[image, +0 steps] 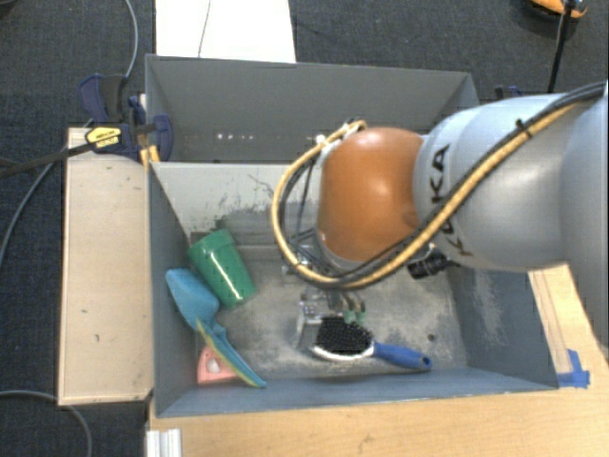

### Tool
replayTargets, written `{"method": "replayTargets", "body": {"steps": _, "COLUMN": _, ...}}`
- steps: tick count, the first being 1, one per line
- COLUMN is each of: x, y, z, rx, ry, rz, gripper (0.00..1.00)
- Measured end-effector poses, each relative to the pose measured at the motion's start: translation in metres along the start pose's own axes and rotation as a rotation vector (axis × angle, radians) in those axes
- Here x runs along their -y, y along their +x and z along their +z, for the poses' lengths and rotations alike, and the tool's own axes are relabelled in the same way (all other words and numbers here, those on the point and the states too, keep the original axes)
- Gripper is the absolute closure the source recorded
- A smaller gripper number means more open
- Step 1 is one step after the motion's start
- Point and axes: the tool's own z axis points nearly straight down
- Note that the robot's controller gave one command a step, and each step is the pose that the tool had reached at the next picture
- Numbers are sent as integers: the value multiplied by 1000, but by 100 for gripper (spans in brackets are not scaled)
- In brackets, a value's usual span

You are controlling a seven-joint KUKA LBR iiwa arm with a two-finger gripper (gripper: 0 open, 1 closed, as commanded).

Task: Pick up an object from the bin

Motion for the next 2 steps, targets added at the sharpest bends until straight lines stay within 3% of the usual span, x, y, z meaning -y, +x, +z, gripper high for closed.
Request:
{"method": "replayTargets", "body": {"steps": 1, "x": 1, "y": -2, "z": -5, "rx": 8, "ry": -2, "rz": 6, "gripper": 0}}
{"method": "replayTargets", "body": {"steps": 2, "x": 32, "y": 0, "z": 43, "rx": 9, "ry": -2, "rz": -89, "gripper": 0}}
